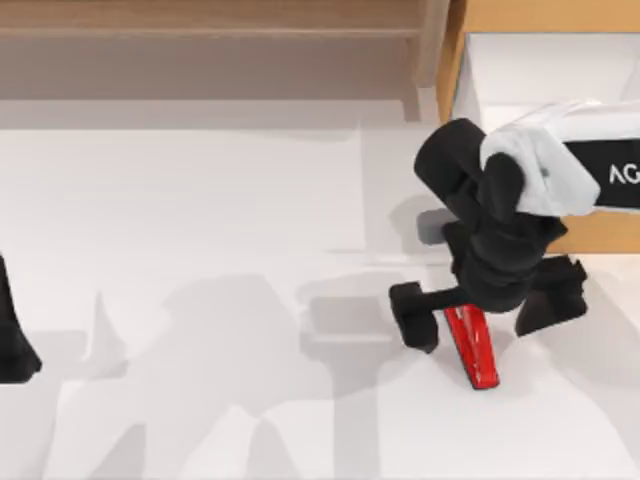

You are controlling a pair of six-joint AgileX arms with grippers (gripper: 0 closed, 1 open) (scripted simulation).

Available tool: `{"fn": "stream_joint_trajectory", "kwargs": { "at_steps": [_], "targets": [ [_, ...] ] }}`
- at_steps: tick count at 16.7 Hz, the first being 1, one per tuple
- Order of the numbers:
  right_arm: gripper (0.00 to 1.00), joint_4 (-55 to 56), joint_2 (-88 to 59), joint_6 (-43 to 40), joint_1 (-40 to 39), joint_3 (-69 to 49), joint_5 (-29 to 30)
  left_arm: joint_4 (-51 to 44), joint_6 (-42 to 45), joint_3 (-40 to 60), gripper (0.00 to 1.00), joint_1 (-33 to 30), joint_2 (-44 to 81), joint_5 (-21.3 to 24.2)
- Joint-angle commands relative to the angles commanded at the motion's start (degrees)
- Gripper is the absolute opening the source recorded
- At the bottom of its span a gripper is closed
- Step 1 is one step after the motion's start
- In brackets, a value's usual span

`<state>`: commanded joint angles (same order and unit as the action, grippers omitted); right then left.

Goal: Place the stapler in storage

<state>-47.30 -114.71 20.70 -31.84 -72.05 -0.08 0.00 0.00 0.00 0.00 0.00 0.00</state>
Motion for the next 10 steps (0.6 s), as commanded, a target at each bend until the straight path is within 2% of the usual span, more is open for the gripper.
{"fn": "stream_joint_trajectory", "kwargs": {
  "at_steps": [10],
  "targets": [
    [0.17,0.0,0.0,0.0,0.0,0.0,0.0,0.0,0.0,0.0,1.0,0.0,0.0,0.0]
  ]
}}
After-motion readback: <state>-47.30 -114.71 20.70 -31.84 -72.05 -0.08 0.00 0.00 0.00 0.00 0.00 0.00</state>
